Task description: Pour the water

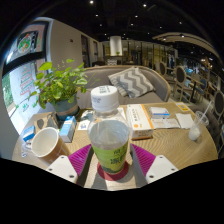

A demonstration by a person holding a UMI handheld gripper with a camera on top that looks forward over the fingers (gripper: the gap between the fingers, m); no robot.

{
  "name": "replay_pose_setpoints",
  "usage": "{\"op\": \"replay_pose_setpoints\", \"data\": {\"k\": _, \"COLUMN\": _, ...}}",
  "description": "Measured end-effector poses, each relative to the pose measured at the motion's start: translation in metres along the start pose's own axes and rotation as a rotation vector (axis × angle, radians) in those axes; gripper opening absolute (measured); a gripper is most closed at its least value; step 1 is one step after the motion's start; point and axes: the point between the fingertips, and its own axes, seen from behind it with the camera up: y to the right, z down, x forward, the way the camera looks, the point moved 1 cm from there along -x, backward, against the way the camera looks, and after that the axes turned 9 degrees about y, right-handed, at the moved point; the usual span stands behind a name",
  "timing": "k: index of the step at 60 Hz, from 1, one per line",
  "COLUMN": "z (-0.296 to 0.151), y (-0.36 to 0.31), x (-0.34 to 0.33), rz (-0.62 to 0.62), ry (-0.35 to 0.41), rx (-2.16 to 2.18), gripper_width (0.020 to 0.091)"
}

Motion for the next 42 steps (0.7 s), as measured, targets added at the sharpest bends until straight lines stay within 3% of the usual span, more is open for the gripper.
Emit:
{"op": "replay_pose_setpoints", "data": {"k": 2, "z": 0.001, "y": -0.001, "x": -0.003, "rz": 0.000, "ry": -0.014, "rx": 0.005, "gripper_width": 0.0867}}
{"op": "replay_pose_setpoints", "data": {"k": 5, "z": 0.000, "y": 0.000, "x": -0.011, "rz": 0.006, "ry": -0.011, "rx": 0.007, "gripper_width": 0.0834}}
{"op": "replay_pose_setpoints", "data": {"k": 9, "z": -0.002, "y": 0.001, "x": -0.027, "rz": 0.025, "ry": -0.026, "rx": -0.008, "gripper_width": 0.0865}}
{"op": "replay_pose_setpoints", "data": {"k": 15, "z": -0.008, "y": -0.006, "x": -0.066, "rz": 0.046, "ry": -0.046, "rx": -0.018, "gripper_width": 0.0855}}
{"op": "replay_pose_setpoints", "data": {"k": 28, "z": -0.022, "y": -0.042, "x": -0.190, "rz": 0.077, "ry": -0.097, "rx": 0.007, "gripper_width": 0.0855}}
{"op": "replay_pose_setpoints", "data": {"k": 42, "z": -0.035, "y": -0.079, "x": -0.291, "rz": 0.085, "ry": -0.071, "rx": -0.022, "gripper_width": 0.0853}}
